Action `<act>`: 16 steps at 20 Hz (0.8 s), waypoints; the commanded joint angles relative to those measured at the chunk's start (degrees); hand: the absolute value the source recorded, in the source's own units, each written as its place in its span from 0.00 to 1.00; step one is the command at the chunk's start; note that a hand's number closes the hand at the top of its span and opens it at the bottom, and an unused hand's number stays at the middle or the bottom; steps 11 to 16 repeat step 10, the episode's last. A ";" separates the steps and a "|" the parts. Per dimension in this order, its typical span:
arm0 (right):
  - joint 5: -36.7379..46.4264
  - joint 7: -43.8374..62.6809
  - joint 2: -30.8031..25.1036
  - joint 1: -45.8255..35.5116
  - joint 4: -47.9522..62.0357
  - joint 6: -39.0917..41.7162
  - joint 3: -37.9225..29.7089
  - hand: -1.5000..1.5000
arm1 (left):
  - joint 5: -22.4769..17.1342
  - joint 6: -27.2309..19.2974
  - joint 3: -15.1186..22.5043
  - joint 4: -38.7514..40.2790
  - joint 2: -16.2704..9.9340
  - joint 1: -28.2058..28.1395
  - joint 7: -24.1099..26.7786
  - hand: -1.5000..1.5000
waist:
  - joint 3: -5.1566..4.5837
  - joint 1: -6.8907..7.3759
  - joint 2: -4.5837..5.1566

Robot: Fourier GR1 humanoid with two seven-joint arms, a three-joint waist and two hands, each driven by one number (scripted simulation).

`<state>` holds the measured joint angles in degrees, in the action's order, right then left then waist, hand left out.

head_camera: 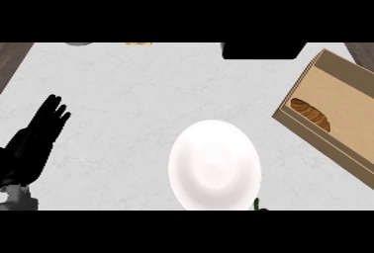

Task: Pick the croissant from the plate and place it in the cardboard box

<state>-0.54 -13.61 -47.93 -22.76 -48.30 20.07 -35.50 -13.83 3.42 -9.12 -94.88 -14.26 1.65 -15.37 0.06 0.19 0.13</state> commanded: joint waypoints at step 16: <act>3.85 -20.51 -13.25 -1.42 24.00 10.36 0.52 0.00 | 1.69 -0.25 0.06 2.85 1.04 3.84 -0.32 0.50 | 0.06 0.46 0.18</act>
